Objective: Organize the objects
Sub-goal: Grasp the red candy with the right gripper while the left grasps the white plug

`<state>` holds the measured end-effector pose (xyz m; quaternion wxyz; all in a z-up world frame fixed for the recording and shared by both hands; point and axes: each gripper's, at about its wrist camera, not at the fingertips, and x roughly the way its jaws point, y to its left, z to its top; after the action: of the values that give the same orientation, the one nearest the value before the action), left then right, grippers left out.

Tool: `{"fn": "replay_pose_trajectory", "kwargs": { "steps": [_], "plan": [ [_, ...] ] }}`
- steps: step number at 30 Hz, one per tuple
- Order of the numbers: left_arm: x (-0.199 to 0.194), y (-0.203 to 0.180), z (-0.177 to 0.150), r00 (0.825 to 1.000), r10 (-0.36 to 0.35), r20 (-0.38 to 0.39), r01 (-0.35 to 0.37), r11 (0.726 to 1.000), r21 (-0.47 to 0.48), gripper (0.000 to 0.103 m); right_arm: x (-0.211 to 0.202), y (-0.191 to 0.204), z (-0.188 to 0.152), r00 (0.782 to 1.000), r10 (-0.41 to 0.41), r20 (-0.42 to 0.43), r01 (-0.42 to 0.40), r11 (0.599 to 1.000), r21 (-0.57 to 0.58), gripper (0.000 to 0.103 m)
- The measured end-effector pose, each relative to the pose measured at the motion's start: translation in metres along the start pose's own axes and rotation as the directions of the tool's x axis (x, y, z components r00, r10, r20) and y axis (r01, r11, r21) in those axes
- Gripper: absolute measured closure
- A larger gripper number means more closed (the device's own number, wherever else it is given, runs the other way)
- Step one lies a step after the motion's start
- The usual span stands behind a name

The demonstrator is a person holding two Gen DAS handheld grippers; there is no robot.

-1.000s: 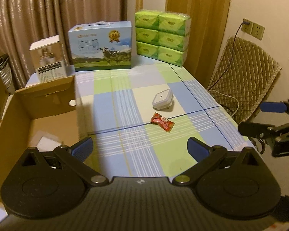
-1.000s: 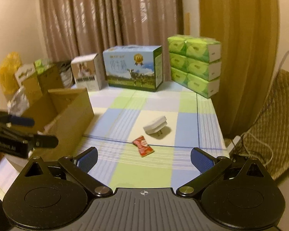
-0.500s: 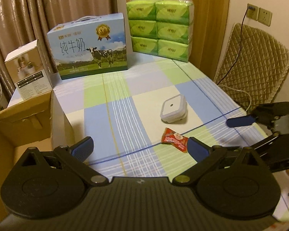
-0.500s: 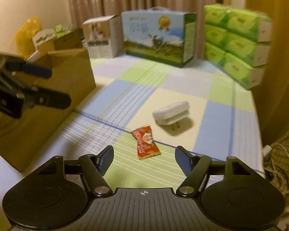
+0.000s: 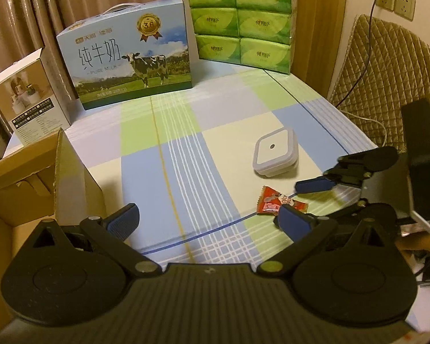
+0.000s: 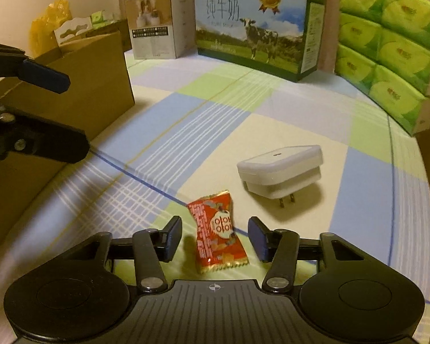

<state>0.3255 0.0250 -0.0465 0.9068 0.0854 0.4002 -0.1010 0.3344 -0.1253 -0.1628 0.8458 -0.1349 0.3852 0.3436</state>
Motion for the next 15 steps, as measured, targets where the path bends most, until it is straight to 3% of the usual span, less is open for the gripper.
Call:
{"fn": "replay_pose_trajectory", "kwargs": {
  "steps": [4,5,15],
  "plan": [
    [0.003,0.000,0.001,1.000,-0.011,-0.009,0.011,1.000,0.002,0.002,0.007,0.003,0.002,1.000,-0.003,-0.010,0.003,0.999,-0.034,0.069],
    [0.003,0.000,0.002,1.000,-0.013,-0.009,0.013,1.000,0.001,0.002,0.008,0.004,0.002,1.000,-0.001,-0.017,0.001,0.999,-0.048,0.076],
    [0.010,-0.015,0.015,0.999,-0.036,-0.015,0.037,0.999,0.025,0.002,-0.039,-0.018,-0.007,0.996,-0.077,0.034,0.075,0.996,0.047,0.079]
  ]
}}
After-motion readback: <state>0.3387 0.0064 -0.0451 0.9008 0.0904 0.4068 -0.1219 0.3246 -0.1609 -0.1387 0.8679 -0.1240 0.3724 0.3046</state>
